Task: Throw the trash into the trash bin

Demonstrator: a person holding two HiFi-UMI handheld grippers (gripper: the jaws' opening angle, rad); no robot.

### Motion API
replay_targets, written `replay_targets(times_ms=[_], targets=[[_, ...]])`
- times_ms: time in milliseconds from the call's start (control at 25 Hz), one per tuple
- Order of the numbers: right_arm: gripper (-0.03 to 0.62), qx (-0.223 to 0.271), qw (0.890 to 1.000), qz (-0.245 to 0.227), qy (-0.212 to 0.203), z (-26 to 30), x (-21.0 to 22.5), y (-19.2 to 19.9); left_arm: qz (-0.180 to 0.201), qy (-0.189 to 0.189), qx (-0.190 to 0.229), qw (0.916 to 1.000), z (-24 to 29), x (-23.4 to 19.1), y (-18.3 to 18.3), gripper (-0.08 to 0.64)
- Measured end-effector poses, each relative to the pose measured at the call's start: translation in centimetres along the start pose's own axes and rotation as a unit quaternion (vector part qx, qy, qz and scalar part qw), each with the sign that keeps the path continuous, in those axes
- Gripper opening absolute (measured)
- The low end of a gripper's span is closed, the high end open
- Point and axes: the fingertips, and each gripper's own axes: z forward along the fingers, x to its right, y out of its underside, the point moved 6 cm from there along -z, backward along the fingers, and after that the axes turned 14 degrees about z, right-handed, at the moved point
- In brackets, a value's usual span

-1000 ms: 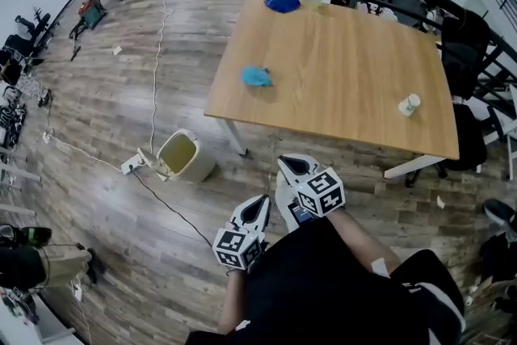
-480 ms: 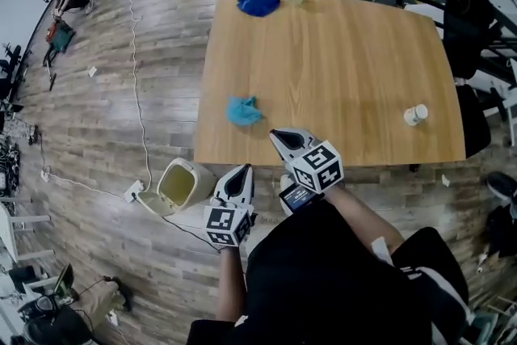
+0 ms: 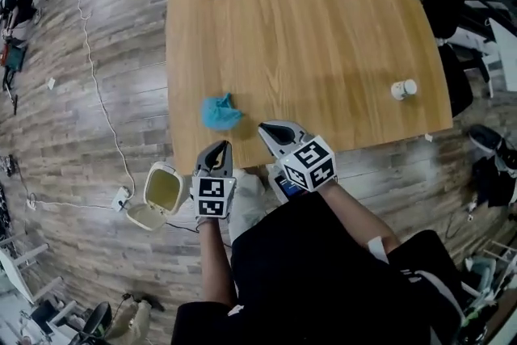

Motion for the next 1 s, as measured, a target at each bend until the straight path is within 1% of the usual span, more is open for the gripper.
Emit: replay_targets(times_ms=[80,120,160,240,280,320,360,440,520,600,640,680,720,760,880,1000], targets=[[-0.009,0.000,1.000,0.017,0.010,0.5,0.2,0.2,0.003,0.014,-0.027,0.9995,2.2,-1.6,0.9,0.000],[-0.008,-0.003,1.000,0.022,0.014,0.7,0.1,0.3,0.011,0.017,-0.043,0.9989,3.1,-2.3,1.3,0.001],[-0.009,-0.006,1.000,0.023,0.015,0.8,0.0,0.5,0.024,0.022,-0.058,0.9978,4.2,-2.9,1.7,0.018],[-0.009,-0.007,1.000,0.025,0.013,1.1,0.0,0.6,0.052,0.039,-0.082,0.9945,6.5,-3.7,2.2,0.110],[-0.009,-0.007,0.999,0.029,0.013,1.4,0.1,0.7,0.064,0.048,-0.094,0.9924,7.7,-4.2,2.4,0.196],[-0.009,-0.008,0.999,0.034,0.016,1.9,0.2,0.8,0.075,0.054,-0.106,0.9902,8.8,-4.8,2.6,0.258],[-0.009,-0.011,0.999,0.038,0.019,2.2,0.3,1.0,0.087,0.056,-0.117,0.9877,9.7,-5.3,2.9,0.259],[-0.009,-0.017,0.999,0.039,0.026,2.8,0.5,1.4,0.107,0.057,-0.136,0.9833,11.3,-5.9,3.6,0.259],[-0.009,-0.019,0.998,0.043,0.033,3.2,1.1,1.3,0.119,0.056,-0.150,0.9798,12.7,-6.3,4.1,0.258],[-0.009,-0.019,0.998,0.051,0.040,3.8,1.9,1.1,0.134,0.043,-0.157,0.9775,13.7,-6.8,4.2,0.250],[-0.008,-0.021,0.998,0.052,0.043,4.0,2.2,1.1,0.141,0.027,-0.157,0.9771,13.9,-7.0,4.2,0.168],[-0.009,-0.023,0.997,0.051,0.046,4.1,2.5,1.0,0.147,0.009,-0.155,0.9768,14.0,-7.1,4.2,0.062],[-0.009,-0.024,0.997,0.050,0.048,4.4,2.8,0.9,0.149,-0.004,-0.154,0.9767,14.0,-7.3,4.2,0.039],[-0.009,-0.024,0.997,0.049,0.048,4.6,3.0,0.6,0.143,-0.009,-0.153,0.9777,14.0,-7.5,4.1,0.032],[-0.009,-0.021,0.997,0.049,0.048,4.9,3.4,0.0,0.110,-0.007,-0.144,0.9835,13.5,-7.6,3.9,0.026],[-0.008,-0.023,0.998,0.045,0.040,5.3,3.5,-0.5,0.088,-0.014,-0.129,0.9876,12.6,-7.8,3.5,0.023]])
